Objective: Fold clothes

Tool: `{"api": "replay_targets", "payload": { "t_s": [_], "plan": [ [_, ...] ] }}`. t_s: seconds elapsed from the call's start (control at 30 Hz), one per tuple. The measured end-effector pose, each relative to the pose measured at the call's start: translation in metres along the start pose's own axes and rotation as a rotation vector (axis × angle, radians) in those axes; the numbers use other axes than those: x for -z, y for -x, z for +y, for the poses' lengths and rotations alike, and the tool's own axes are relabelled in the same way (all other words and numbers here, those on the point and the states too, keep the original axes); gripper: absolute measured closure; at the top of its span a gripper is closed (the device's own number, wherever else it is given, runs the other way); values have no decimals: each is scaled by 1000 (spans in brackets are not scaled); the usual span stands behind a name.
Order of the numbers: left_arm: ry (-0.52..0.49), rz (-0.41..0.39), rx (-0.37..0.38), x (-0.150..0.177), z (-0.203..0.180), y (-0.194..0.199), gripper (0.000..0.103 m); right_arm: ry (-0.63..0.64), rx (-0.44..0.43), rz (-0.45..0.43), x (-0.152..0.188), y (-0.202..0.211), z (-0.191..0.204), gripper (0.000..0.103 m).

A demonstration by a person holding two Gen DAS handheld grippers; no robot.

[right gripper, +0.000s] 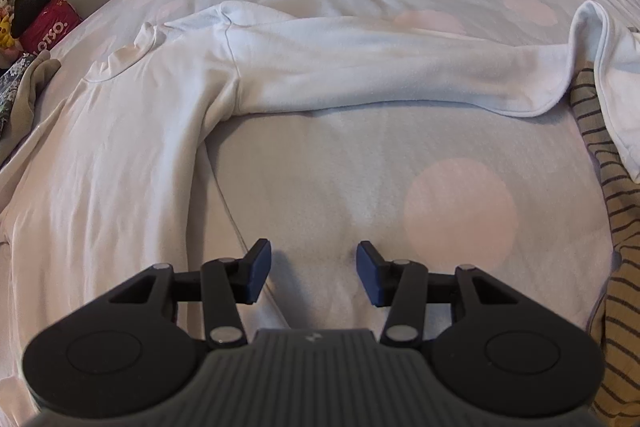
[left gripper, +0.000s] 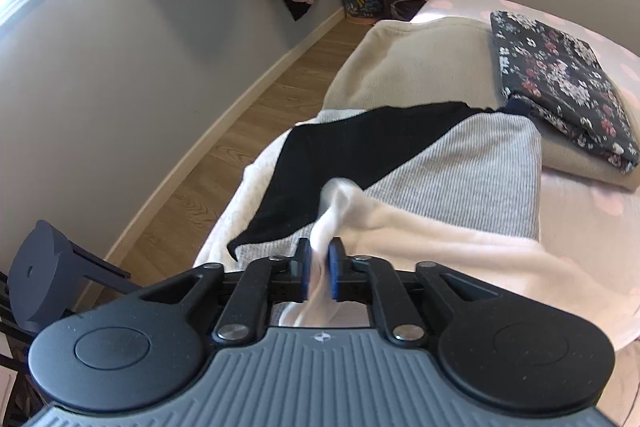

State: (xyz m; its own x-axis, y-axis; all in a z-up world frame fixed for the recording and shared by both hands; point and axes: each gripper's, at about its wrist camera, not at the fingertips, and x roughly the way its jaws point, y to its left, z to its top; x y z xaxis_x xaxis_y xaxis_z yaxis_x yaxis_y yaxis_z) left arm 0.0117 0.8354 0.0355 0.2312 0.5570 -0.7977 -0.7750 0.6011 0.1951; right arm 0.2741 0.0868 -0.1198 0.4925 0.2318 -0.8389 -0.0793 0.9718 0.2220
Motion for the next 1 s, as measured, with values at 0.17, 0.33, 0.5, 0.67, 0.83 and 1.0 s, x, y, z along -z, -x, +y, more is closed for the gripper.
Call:
{"api": "replay_targets", "payload": {
  "t_s": [0.17, 0.33, 0.5, 0.67, 0.83, 1.0],
  "plan": [
    [-135, -74, -4, 8, -12, 19, 77, -6, -3, -2, 1, 0, 0, 52],
    [-336, -124, -7, 20, -26, 45, 77, -8, -11, -4, 1, 1, 0, 52],
    [-526, -110, -7, 38, -44, 48, 77, -30, -22, -6, 1, 3, -3, 52],
    [-742, -122, -68, 65, -63, 31, 76, -41, -26, -8, 1, 4, -5, 51],
    [-921, -145, -170, 87, -72, 3, 65, -43, -24, -3, 0, 3, -5, 51],
    [-1018, -243, -200, 95, -83, -9, 70, -32, -13, 3, 0, 0, -4, 51]
  ]
}}
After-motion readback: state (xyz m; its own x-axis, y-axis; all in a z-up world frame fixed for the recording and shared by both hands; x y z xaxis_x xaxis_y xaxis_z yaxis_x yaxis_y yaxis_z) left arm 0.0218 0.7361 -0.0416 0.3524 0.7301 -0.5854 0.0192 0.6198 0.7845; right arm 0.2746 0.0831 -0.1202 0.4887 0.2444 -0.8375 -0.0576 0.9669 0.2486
